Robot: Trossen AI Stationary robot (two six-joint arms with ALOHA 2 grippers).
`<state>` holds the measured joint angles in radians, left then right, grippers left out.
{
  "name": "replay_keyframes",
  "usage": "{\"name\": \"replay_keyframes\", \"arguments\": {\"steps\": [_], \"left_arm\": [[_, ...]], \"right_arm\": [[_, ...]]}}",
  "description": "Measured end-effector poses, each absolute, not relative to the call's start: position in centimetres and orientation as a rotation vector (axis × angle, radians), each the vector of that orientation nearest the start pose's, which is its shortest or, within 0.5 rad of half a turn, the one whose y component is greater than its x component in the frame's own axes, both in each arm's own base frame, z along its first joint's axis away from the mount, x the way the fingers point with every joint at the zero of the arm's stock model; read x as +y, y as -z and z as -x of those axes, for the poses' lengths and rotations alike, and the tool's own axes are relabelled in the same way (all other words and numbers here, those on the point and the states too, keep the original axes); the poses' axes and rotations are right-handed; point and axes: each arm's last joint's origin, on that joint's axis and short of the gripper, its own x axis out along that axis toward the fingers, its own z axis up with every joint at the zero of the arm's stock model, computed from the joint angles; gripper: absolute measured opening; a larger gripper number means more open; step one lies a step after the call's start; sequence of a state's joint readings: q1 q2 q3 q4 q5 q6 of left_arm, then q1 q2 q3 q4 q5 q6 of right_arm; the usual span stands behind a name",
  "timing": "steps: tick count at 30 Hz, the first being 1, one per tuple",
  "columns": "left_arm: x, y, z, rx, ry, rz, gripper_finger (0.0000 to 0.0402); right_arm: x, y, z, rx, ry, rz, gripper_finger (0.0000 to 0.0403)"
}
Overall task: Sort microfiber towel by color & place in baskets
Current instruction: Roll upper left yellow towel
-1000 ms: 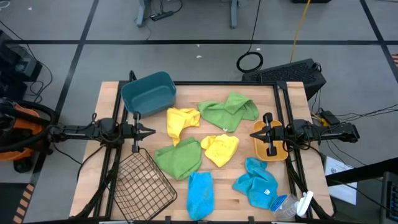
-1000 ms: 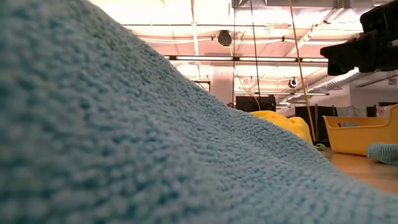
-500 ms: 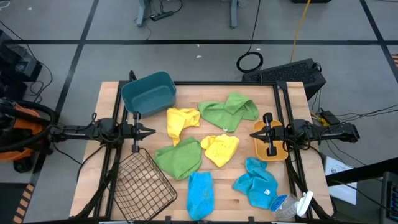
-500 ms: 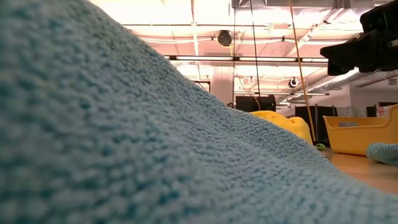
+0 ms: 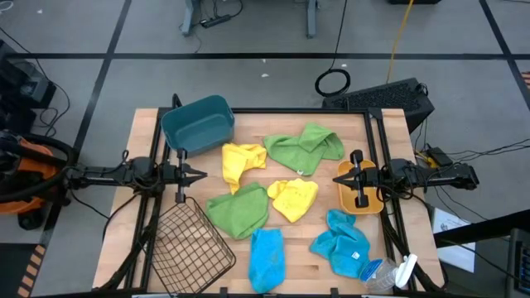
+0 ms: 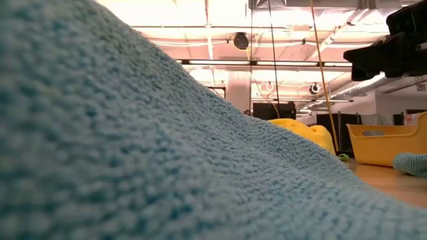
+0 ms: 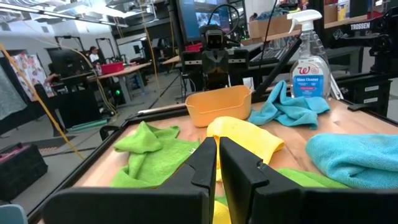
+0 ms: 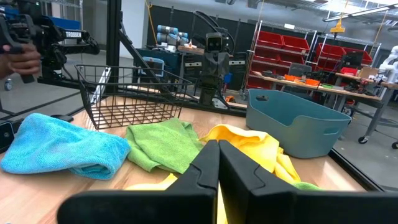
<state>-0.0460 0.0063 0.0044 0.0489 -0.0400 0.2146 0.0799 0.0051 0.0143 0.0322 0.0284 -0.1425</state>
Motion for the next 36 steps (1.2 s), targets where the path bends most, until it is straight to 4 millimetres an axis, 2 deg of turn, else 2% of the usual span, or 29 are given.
{"name": "replay_keyframes", "arguments": {"steps": [6, 9, 18, 25, 28, 36], "left_arm": [[-0.4, -17.8, -9.6, -0.083, 0.011, -0.179, 0.0018], [-0.3, -19.5, -9.2, -0.141, 0.007, -0.157, 0.0005], [-0.3, -22.7, -8.4, -0.164, -0.003, -0.149, 0.0003], [-0.2, -27.1, -8.0, -0.113, -0.004, -0.123, 0.0003], [-0.3, -29.5, -8.2, -0.103, -0.003, -0.124, 0.0003], [-0.4, -35.1, -10.6, -0.022, 0.011, -0.139, 0.0002]], "right_arm": [[0.7, -17.1, -9.7, -0.045, -0.049, 0.14, 0.0], [0.7, -17.1, -9.7, -0.047, -0.048, 0.14, 0.0], [0.7, -17.1, -9.7, -0.048, -0.048, 0.14, 0.0], [0.7, -17.1, -9.7, -0.049, -0.048, 0.14, 0.0], [0.7, -17.1, -9.7, -0.046, -0.048, 0.14, 0.0], [0.7, -17.1, -9.7, -0.046, -0.048, 0.14, 0.0]]}}
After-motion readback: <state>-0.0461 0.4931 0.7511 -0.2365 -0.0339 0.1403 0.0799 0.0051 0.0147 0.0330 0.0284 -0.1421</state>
